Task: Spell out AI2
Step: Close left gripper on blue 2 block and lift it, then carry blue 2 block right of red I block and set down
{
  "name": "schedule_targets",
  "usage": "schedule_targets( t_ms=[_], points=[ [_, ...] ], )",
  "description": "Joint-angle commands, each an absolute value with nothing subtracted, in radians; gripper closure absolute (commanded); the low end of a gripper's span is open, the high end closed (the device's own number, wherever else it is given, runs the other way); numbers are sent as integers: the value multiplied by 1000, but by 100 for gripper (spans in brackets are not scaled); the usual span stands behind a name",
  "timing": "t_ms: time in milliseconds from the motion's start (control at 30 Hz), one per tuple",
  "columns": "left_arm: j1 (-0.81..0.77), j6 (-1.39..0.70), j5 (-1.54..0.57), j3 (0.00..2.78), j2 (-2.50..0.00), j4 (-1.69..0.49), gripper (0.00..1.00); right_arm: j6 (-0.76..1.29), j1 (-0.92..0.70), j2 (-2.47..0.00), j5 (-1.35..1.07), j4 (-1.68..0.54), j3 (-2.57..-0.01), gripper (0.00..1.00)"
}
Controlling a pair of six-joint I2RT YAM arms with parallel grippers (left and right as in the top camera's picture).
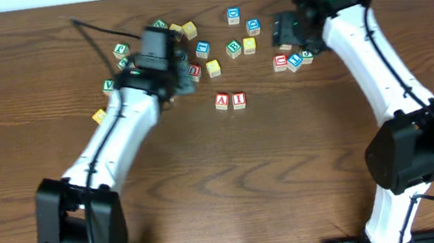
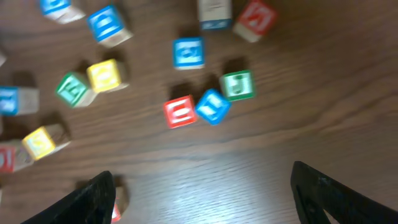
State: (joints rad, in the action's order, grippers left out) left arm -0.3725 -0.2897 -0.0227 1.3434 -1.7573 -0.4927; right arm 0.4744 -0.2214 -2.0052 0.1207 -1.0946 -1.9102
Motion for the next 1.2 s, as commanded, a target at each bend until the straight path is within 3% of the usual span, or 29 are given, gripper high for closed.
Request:
schedule_targets(
  t_ms=[0,367,900,1167],
  points=[
    [-472,-339,-17,1360,-1758,-461,87,492,-181,-1999,81,-1108,-1917,15],
    [-693,-367,-13,1360,-1863,-264,87,469,-147,-1999,69,-1158,-1917,22],
    [-714,-451,-12,1360,-2038,-176,87,455,-148,-1999,69,-1171,-1917,20],
    [-714,-451,102,1358,-2046,-177,87,439,-150,-1999,68,-1179,-1917,16]
  ],
)
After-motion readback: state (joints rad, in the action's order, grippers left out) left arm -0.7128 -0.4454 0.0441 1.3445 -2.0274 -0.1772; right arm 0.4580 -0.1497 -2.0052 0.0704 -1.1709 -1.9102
